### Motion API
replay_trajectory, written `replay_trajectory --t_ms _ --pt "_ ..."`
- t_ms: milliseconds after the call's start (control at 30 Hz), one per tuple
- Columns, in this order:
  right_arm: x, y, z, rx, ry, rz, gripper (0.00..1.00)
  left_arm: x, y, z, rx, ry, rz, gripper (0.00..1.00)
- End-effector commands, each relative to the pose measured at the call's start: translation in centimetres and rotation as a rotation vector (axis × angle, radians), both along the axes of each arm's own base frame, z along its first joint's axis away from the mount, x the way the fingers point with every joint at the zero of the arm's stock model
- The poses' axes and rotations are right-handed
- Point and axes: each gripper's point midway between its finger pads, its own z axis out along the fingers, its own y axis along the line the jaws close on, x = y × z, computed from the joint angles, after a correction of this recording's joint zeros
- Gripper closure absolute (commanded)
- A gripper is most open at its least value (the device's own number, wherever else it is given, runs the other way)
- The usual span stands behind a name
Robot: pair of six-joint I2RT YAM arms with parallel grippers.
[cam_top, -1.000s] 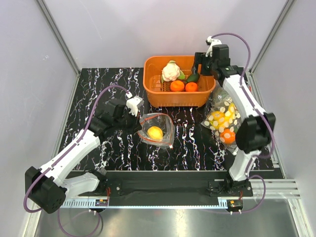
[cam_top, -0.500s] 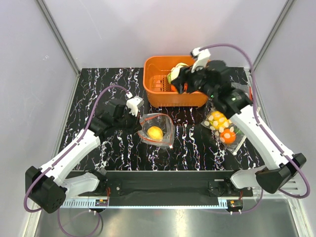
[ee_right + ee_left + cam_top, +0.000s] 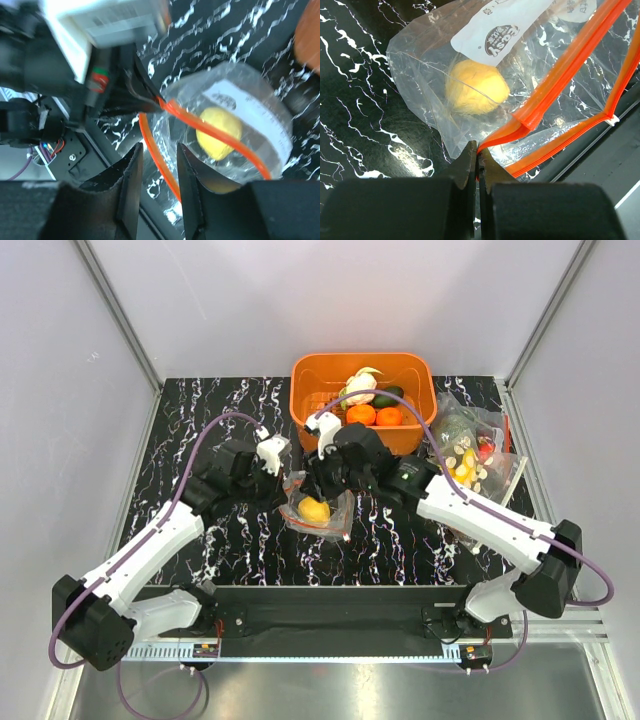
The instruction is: Open the zip-top bag and remove the fake food
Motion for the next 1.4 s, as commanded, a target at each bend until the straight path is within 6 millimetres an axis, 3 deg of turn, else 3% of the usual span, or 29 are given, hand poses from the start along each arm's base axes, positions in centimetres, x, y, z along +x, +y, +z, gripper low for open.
replay_trajectory --t_ms 0,167,333,933,1133,1367 --pt "-0.3 1.0 -0.4 0.055 0.041 -0.017 0.61 0.8 -0.6 1.5 -0.03 -0.041 -0.008 1.0" --pt "-0.3 1.2 -4.3 -0.013 0.101 -0.03 0.63 0.7 -0.6 1.4 -0.031 -0.036 -0.011 1.0" --pt "0.9 1.0 -7.7 -0.103 0.102 -0.065 0.63 0.8 -0.7 1.4 -0.031 -0.036 -0.011 1.0" --pt "6.0 0.9 -15.8 -0.249 -0.023 -0.214 0.46 1.0 -0.7 0.4 -0.01 -0.009 -0.006 1.0" --pt "6.0 0.5 -18.5 -0.291 -0.001 -0.214 0.41 1.0 -0.7 0.2 -0.005 0.0 -0.006 1.0" --pt "4.7 0.0 -20.5 -0.295 0.059 -0.213 0.25 0.9 -0.7 0.2 -0.007 0.002 -0.008 1.0"
